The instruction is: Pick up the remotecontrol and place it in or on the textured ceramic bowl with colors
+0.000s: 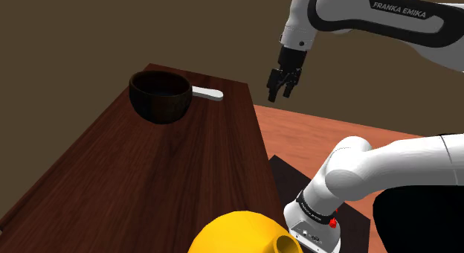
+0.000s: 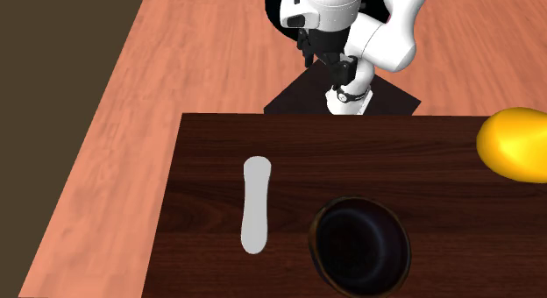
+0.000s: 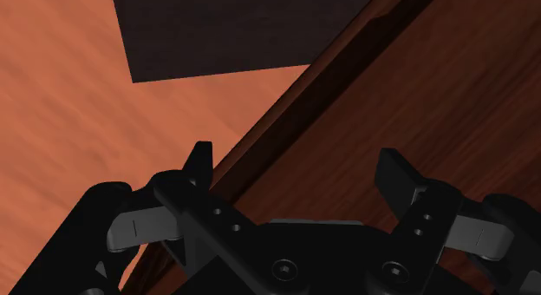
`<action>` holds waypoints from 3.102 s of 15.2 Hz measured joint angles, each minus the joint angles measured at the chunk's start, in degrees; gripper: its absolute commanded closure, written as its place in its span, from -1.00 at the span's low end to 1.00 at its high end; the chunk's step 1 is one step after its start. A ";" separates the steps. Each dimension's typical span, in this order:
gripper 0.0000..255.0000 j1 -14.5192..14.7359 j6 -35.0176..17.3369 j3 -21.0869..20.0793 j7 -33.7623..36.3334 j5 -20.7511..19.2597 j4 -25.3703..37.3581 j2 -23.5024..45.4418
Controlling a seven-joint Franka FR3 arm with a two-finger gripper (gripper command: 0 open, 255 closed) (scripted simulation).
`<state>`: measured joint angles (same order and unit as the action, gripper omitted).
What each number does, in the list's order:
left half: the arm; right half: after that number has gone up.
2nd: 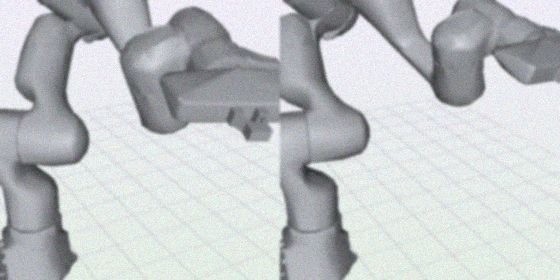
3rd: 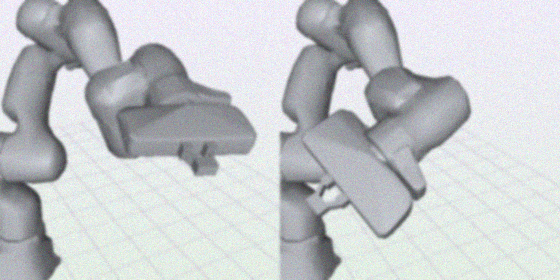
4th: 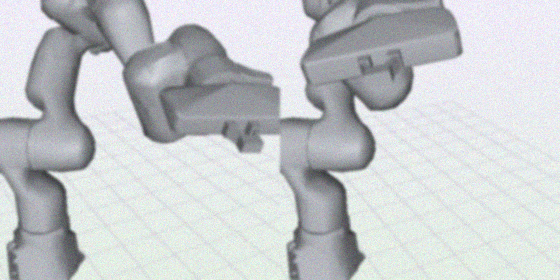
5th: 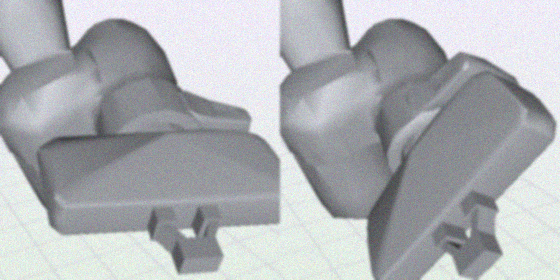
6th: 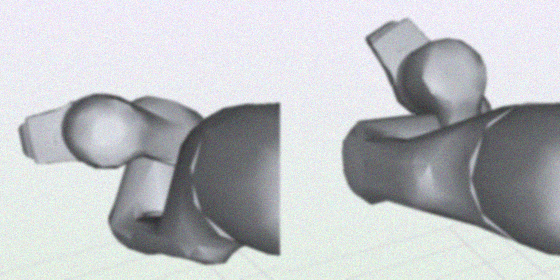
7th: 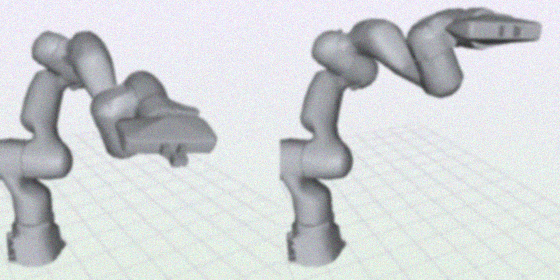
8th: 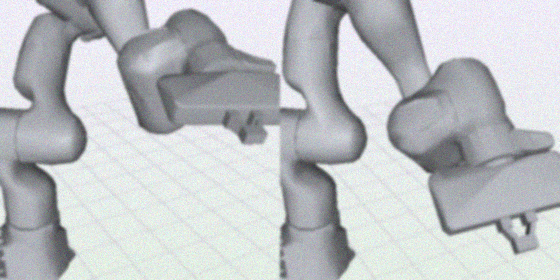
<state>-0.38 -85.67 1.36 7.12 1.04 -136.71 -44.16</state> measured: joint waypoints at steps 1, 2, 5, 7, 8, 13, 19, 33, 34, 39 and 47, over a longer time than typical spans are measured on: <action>-1.00 0.00 0.00 0.00 0.00 0.00 0.00 0.00; -1.00 0.21 -0.76 0.27 -0.87 -0.28 0.26 0.93; -1.00 1.41 -4.56 1.47 -5.41 -1.44 2.27 6.22; -1.00 2.41 -7.39 2.06 -8.62 -1.97 3.79 10.05; -1.00 2.97 -8.40 2.21 -10.13 -2.11 4.99 11.98; -1.00 5.17 -14.01 3.48 -18.65 -2.88 11.15 22.40; -1.00 7.50 -18.64 3.62 -28.09 -2.63 20.55 34.68; -1.00 9.93 -25.03 1.72 -39.47 -2.03 32.61 50.70; -1.00 9.92 -25.96 1.73 -39.48 -2.03 31.92 50.95; -1.00 9.90 -26.95 1.74 -39.51 -2.02 31.02 51.02; 1.00 9.90 -26.98 1.74 -39.50 -2.03 30.97 51.01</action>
<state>9.52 -112.66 3.10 -32.38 -0.99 -105.74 6.86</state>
